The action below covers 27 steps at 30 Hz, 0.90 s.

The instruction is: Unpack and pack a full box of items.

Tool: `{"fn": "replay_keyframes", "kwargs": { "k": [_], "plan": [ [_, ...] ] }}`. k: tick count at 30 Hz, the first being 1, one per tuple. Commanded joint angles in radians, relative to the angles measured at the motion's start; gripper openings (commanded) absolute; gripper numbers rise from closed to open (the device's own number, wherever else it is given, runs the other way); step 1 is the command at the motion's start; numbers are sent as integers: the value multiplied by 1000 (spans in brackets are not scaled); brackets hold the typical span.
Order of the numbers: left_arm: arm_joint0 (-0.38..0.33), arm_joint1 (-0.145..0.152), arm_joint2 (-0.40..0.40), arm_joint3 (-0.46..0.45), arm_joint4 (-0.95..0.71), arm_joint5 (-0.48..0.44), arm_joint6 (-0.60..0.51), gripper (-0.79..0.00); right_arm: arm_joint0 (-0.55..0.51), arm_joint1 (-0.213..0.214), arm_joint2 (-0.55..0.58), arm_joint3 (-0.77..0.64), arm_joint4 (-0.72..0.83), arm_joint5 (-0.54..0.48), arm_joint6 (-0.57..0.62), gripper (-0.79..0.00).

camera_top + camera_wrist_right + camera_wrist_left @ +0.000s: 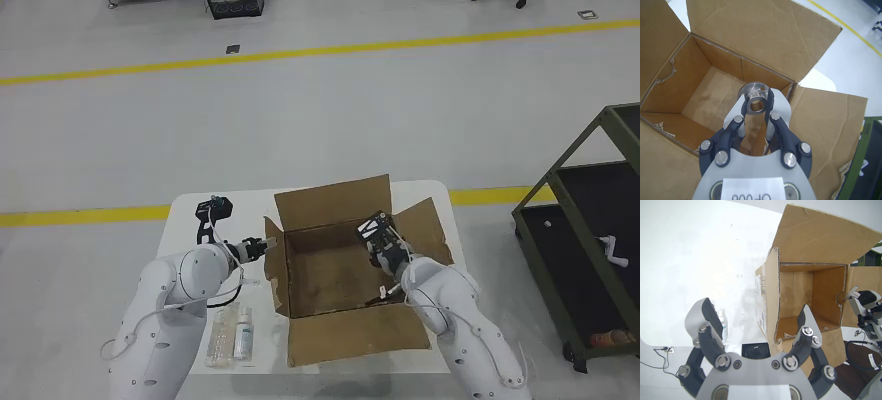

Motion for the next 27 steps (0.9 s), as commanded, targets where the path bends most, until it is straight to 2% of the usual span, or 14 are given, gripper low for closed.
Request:
{"fn": "replay_keyframes", "kwargs": {
  "k": [1,5,11,19,27],
  "plan": [
    [0,0,0,0,0,0,0,0,0,0,0,0,0,0,0,-785],
    [0,0,0,0,0,0,0,0,0,0,0,0,0,0,0,-785],
    [0,0,0,0,0,0,0,0,-34,8,49,-31,34,-15,-66,-785],
    [0,0,0,0,0,0,0,0,-121,27,192,-158,151,-67,-111,-785],
    [0,0,0,0,0,0,0,0,-208,43,351,-236,259,-66,-120,-785]
  ]
}}
